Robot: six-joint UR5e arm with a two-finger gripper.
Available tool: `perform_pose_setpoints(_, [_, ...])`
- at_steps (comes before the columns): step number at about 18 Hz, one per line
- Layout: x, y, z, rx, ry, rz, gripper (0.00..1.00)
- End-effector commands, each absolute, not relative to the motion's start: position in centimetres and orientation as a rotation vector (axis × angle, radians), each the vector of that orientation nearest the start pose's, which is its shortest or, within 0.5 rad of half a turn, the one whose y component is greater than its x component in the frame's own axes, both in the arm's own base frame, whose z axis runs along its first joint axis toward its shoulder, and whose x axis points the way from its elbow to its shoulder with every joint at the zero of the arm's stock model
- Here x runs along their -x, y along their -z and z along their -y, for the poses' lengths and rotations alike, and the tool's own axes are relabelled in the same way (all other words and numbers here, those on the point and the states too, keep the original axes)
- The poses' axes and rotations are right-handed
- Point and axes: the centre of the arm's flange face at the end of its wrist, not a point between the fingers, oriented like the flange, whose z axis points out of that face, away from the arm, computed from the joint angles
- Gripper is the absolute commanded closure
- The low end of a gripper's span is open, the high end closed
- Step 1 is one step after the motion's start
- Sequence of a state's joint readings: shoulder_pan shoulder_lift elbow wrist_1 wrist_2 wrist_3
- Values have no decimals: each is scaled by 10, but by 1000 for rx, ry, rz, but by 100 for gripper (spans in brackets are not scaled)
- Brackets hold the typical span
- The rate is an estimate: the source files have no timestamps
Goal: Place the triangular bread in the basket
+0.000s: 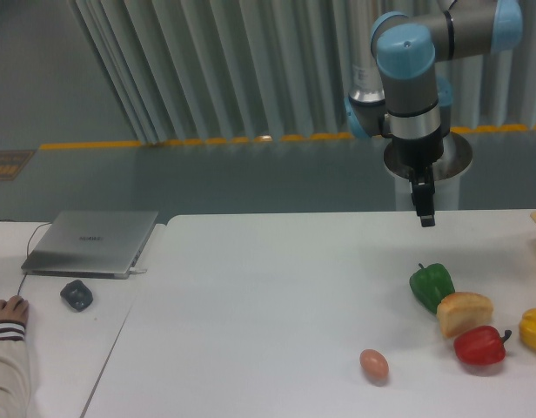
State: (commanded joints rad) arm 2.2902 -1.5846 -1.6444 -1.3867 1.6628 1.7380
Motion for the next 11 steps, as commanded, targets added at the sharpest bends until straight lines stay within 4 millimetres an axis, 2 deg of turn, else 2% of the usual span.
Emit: perform_pose_setpoints(11, [238,-460,-461,2790,-183,-1553,0])
